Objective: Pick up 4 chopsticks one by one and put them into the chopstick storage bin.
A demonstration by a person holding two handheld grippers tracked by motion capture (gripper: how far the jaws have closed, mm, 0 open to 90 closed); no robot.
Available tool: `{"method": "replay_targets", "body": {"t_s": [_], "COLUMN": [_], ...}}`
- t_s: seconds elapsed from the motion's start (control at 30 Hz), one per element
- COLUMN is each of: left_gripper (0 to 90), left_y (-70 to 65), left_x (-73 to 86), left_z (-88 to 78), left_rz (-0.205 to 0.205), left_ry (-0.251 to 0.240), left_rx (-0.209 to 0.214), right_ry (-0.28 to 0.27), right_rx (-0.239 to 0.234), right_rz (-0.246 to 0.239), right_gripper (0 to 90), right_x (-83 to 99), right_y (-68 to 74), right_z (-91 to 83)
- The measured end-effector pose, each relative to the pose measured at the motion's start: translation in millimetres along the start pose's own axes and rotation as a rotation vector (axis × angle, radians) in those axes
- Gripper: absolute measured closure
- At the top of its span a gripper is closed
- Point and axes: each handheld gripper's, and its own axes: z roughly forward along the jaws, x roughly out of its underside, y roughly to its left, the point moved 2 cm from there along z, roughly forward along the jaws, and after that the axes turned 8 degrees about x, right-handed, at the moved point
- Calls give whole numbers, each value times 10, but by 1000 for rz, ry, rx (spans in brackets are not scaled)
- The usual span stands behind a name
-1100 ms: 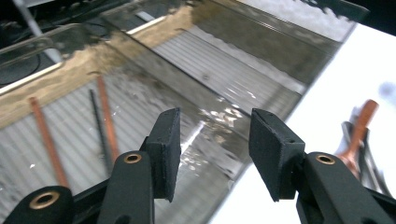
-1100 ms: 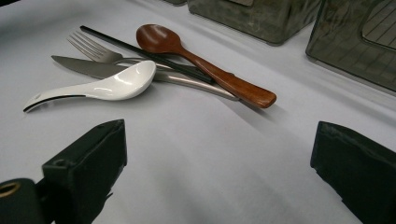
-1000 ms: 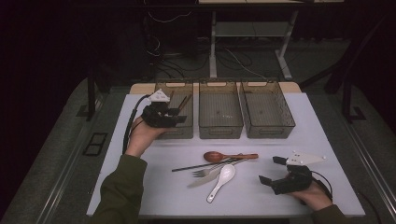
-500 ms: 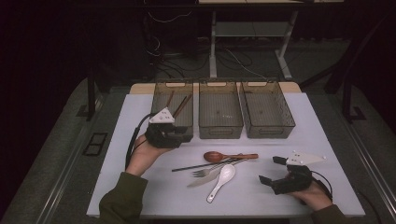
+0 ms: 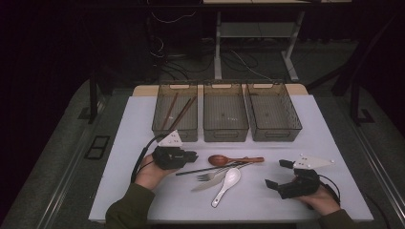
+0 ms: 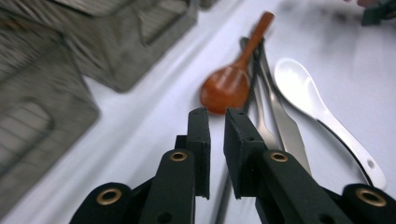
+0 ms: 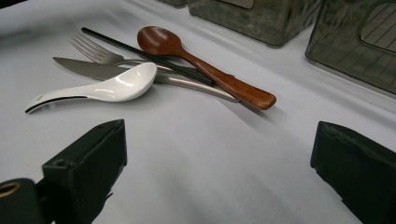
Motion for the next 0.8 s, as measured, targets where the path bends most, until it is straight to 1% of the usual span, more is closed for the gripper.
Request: {"method": "replay_targets", "body": {"t_s": [0.07,0.1,0.17,0.23,0.3,0.37,0.47,0.53,0.6,0.67,0.73,0.8], "left_gripper": [815,817,826,829,829,827,811,797,788,786,786,786], "left_y": [16,19,24,19,13,12,21,35,40,37,38,32], "left_x": [48,67,88,98,105,113,120,124,129,136,142,146], "left_z": [59,96,168,220,261,289,316,327,346,368,382,397], "left_rz": [-12,-5,3,10,23,27,29,25,20,21,19,20], "left_ry": [6,15,50,59,78,87,87,83,73,82,86,92], "left_rx": [34,47,51,69,74,78,74,82,101,103,121,122], "right_ry": [0,0,0,-1,0,1,3,2,3,5,4,4], "right_rx": [-1,-1,0,1,0,-1,-1,-1,-1,-1,0,1], "right_rz": [-1,-2,-2,-2,-4,-5,-3,-4,-5,-3,-4,-4], "right_gripper": [32,32,32,32,32,32,32,32,32,32,32,32], "right_x": [0,0,-1,-1,0,1,2,2,3,2,2,2], "right_y": [3,3,1,-1,0,-1,-4,-2,-2,0,1,-1], "right_z": [2,2,3,4,6,8,9,9,10,11,11,10]}}
